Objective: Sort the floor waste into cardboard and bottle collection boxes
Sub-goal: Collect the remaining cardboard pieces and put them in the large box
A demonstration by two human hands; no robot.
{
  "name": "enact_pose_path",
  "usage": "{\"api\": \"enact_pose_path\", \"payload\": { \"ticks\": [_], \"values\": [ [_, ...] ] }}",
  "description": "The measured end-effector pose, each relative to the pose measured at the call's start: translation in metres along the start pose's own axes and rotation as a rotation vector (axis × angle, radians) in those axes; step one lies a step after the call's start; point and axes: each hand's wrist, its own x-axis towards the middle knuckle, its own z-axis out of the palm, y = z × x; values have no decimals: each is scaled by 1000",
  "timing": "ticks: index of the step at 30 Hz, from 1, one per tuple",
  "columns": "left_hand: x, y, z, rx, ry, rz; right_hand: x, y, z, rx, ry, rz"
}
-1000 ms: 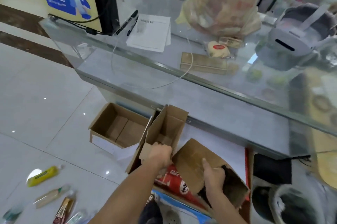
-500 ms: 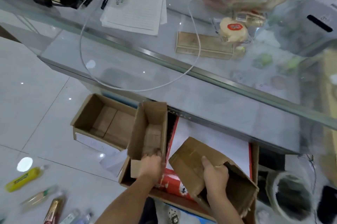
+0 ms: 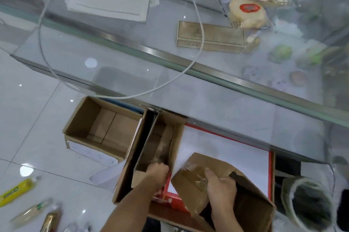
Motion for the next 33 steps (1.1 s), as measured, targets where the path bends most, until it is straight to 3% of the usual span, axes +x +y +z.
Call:
{"api": "enact_pose_path", "payload": {
  "ticks": [4,11,19,24,27,30,33],
  "values": [
    [8,-20,41,74,-97,-43,11,11,-2,17,-23,23],
    [-5,-10,45,112,-56,-123,12,12,-10,79,-75,-16],
    [-76,-16,37,36,263,-224,7,17,-79,140,-270,-30],
    [-123,-7,49,-151,579,-49,18,51,-157,17,-484,-128],
    [-148,22,61,-611,500,11,27,82,-190,14,-554,-123],
    [-166,58,73,-1082,313,-48,30,110,-203,77,-624,-64],
    [-176,69,95,-1048,119,-109,40,135,-208,21,-650,-62]
  ]
}}
